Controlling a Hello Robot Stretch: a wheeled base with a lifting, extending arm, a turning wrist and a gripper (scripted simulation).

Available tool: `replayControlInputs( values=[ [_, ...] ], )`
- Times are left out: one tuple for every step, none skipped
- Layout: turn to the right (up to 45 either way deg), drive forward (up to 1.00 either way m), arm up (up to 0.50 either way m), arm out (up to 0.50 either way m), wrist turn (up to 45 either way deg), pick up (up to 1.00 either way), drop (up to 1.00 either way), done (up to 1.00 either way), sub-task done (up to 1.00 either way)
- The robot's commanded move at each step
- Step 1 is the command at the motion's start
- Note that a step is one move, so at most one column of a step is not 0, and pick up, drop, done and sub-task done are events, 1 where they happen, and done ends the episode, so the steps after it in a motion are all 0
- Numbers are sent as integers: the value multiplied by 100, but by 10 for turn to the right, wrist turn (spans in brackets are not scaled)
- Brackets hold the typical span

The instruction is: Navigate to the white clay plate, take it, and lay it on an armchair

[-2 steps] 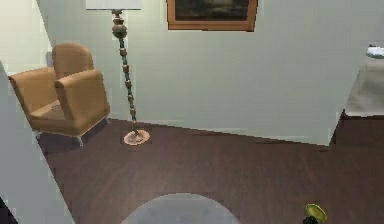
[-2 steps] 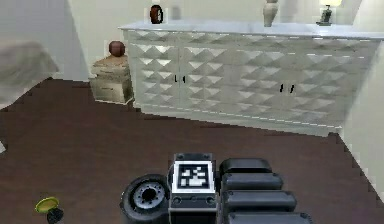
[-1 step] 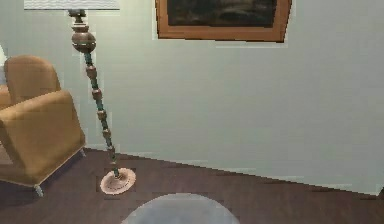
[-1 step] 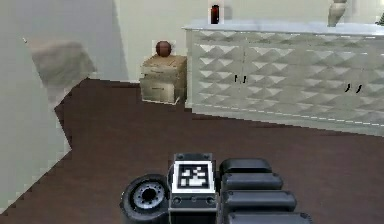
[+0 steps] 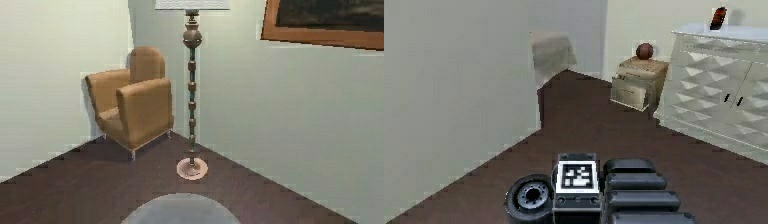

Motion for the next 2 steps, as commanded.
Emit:
replayControlInputs(
  values=[
    [0,35,0,0,0,0,0,0,0],
    [-450,0,0,0,0,0,0,0,0]
  ],
)
